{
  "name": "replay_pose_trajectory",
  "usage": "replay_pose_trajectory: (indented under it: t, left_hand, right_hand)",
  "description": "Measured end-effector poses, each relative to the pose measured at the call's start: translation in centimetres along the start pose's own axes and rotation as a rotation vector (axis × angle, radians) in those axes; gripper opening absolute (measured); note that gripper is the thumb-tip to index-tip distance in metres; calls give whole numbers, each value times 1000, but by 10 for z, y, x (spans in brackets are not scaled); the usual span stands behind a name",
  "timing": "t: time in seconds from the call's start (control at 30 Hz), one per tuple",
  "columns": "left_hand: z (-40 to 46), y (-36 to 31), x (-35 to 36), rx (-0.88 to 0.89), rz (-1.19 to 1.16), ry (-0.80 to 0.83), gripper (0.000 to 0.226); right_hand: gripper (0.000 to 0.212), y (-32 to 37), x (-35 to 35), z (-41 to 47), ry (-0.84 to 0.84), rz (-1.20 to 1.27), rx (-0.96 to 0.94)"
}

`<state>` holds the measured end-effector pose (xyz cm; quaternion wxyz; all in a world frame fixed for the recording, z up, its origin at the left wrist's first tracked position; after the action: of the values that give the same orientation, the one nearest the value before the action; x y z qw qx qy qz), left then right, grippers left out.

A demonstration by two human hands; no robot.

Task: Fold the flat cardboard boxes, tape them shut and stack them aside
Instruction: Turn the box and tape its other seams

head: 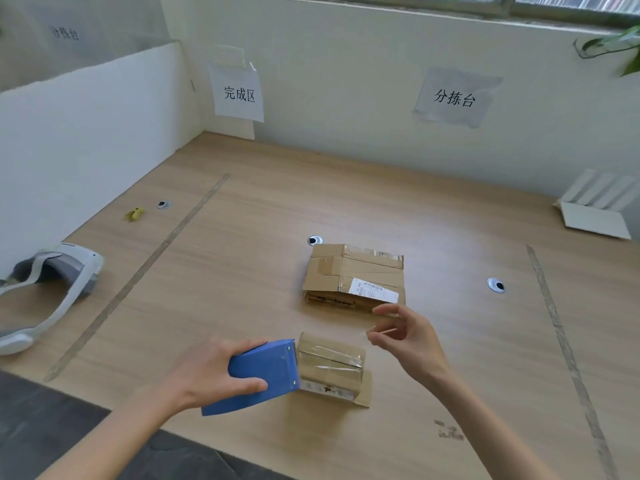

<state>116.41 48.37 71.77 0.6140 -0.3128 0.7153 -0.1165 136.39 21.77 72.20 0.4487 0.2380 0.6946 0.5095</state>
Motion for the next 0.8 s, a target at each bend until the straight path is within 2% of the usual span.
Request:
replay_pose_trajectory:
  t: [0.3,0.47,0.67,0.8]
  left_hand:
    - [-19,-29,81,-236,-177,30,59]
    - [-30,-37,114,-321,-167,-11,56]
    - [-42,-23,126,-415,-128,-47,60]
    - [-53,-4,120,-471,-112,-62,61]
  right_hand:
    - [35,-47,-10,34,230,-104,-32]
    - [29,-53,-1,51,347,-158,-96]
    - [21,-55,33,55,547,-83,-129]
    - [19,-57,58,55,591,35,-133]
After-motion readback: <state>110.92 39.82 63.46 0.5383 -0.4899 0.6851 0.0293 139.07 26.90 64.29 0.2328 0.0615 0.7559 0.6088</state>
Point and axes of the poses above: each hand's wrist, its own z-axis towards the middle knuckle, its own x-axis out of the palm, y = z × x, the point moved 7 cm from there along z, towards the middle knuckle, and after that the axes turned 3 degrees about -y, right-handed, at the moved point
